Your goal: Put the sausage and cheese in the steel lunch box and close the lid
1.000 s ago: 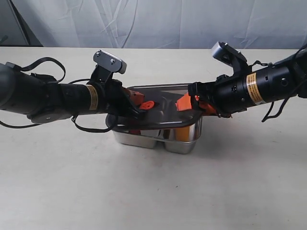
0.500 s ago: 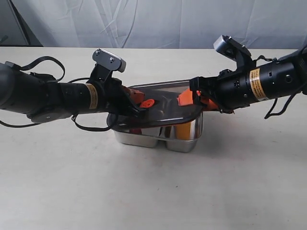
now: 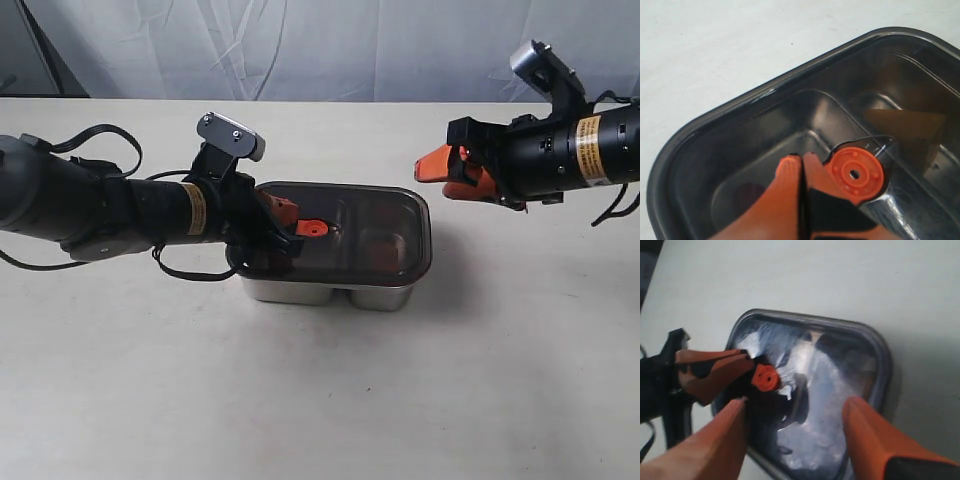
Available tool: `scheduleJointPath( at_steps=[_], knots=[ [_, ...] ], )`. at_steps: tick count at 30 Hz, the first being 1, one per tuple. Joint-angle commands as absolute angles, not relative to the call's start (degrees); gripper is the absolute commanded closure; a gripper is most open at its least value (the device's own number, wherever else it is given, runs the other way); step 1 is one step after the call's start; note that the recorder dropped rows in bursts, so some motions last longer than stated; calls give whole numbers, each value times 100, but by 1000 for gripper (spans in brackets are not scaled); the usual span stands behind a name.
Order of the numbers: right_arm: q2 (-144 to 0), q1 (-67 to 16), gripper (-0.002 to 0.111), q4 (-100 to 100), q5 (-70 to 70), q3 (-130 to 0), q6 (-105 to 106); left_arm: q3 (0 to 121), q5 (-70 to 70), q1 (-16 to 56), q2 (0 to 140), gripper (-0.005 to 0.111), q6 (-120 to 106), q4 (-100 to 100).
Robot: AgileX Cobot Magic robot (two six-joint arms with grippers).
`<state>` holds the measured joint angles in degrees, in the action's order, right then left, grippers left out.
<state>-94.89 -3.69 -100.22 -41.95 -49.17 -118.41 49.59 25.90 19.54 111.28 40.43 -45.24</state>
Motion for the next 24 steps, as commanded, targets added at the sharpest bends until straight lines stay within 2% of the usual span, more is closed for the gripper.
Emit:
scheduleJointPath(
  at_steps=[1, 5, 14, 24],
  knots=[
    [-9451, -412, 72, -9995, -5030, -4935, -11848, 4783, 1674, 2012, 11370, 107, 4044, -4744],
    [-9462, -586, 109, -9995, -4876, -4778, -11848, 4783, 1674, 2012, 11370, 107, 4044, -4744],
    [-9535, -927, 109, -9995, -3289, -4009, -11681, 4783, 1724, 2012, 11370, 107, 4044, -4658],
    [-10480, -927, 109, -9995, -3166, -3976, -11640, 4783, 1794, 2012, 11370, 107, 4044, -4658]
  ],
)
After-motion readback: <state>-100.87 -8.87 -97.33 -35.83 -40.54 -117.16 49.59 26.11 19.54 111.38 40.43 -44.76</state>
